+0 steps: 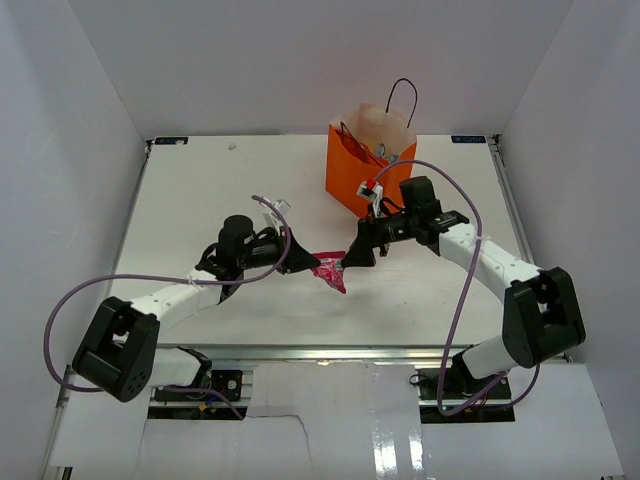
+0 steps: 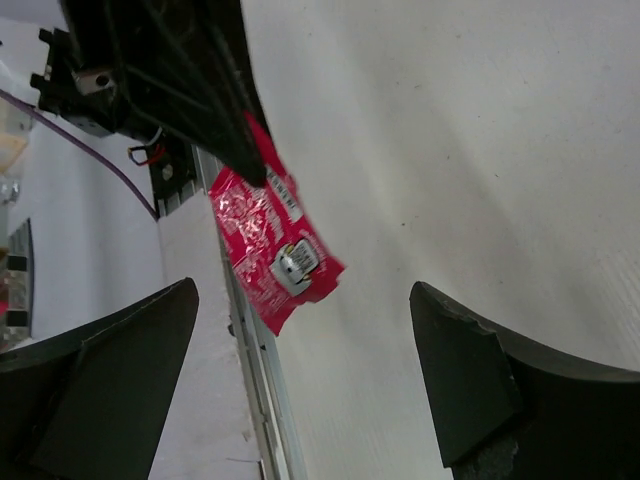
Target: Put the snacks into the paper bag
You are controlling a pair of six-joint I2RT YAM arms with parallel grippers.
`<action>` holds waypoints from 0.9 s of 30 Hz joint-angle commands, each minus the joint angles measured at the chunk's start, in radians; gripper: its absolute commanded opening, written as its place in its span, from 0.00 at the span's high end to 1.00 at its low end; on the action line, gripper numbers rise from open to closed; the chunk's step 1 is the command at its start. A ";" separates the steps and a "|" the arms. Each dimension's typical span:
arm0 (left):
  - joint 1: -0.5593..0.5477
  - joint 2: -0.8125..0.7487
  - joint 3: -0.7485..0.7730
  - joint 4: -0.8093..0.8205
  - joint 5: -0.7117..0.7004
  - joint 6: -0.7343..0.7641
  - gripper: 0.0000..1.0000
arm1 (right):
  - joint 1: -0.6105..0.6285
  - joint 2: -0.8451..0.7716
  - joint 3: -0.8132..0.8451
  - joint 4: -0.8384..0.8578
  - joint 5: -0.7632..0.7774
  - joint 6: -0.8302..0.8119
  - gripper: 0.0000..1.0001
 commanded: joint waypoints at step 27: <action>-0.038 -0.170 -0.040 0.183 0.016 -0.141 0.52 | 0.070 -0.053 0.077 0.102 -0.165 0.018 0.92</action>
